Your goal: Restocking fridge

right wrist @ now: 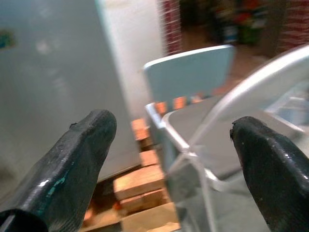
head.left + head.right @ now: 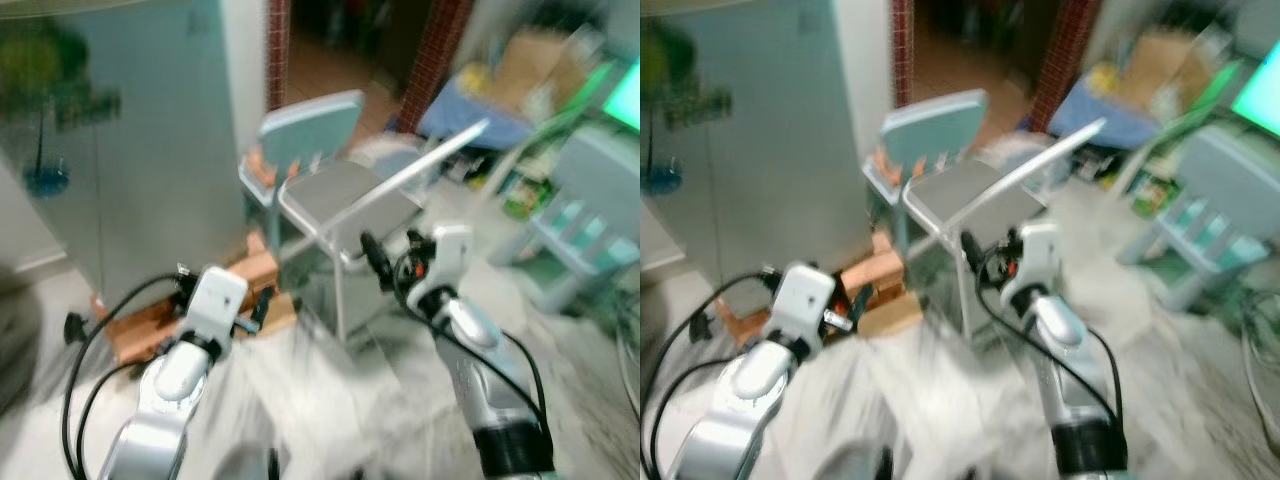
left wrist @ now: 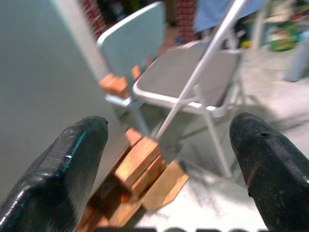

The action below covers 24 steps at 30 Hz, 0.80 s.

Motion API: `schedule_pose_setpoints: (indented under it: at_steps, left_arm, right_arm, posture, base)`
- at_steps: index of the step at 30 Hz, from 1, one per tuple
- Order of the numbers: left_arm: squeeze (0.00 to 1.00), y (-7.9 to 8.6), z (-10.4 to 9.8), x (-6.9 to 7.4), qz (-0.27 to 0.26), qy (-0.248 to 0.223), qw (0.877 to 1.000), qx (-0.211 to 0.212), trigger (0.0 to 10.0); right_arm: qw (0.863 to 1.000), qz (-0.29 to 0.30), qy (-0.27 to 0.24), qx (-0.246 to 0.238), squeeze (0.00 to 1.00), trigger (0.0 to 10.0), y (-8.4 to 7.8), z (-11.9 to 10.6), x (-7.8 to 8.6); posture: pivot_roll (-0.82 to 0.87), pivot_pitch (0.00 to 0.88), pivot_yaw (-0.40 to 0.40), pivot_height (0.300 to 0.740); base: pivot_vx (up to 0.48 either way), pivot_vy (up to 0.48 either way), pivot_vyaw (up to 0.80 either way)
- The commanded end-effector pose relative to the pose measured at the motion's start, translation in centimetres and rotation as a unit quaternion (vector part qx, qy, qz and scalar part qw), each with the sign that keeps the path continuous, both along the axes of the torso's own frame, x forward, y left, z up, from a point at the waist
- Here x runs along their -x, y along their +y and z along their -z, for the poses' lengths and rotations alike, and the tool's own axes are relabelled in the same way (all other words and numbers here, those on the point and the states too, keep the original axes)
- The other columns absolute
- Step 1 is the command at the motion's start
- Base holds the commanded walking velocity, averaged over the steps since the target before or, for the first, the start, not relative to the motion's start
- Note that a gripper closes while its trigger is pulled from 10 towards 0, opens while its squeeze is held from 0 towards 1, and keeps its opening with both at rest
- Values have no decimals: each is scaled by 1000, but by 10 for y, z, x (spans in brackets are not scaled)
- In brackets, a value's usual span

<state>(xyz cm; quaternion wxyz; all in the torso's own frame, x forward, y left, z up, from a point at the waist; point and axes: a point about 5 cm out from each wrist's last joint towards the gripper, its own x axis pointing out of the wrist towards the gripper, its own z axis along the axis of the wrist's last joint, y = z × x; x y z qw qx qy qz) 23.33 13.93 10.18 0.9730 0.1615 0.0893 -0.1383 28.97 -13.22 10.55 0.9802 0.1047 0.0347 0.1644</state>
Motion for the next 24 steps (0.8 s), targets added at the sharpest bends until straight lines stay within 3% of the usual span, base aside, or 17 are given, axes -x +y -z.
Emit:
schedule_pose_setpoints:
  at_steps: [1, 11, 13, 16, 21, 24]
  left_arm:
    - [0, 1, -1, -1, 0, -5, 1000, 4, 10000]
    - [0, 5, -5, -1, 0, -35, 999, 20, 10000]
    - [0, 15, -6, -2, -18, -59, 998, 24, 10000]
    - [0, 22, -5, -3, -25, -50, 998, 34, 10000]
    - [0, 33, -9, -8, -63, -80, 994, 44, 10000]
    - [0, 31, -4, -10, -76, -62, 991, 86, 10000]
  right_arm:
    - [1000, 4, -10, 3, 0, 10000, 1, -4, -1]
    - [997, 77, 1, 22, 0, 10000, -21, 4, 2]
    - [995, 93, 1, 36, 0, 10000, -27, 5, 5]
    - [994, 103, 4, 33, 0, 10000, -30, 7, 8]
    - [991, 128, -4, 36, 0, 10000, -37, 7, 11]
    - [992, 127, 2, 19, 0, 10000, -37, 10, 11]
  posture:
    - [141, 15, -43, 740]
    - [139, 0, -40, 740]
    - [133, 0, -34, 740]
    - [131, 0, -31, 740]
    - [126, 0, -21, 740]
    - [128, 0, -11, 740]
  base:
    - [-244, 416, 0]
    - [0, 468, 0]
    - [0, 480, 0]
    - [0, 480, 0]
    - [0, 480, 0]
    - [0, 480, 0]
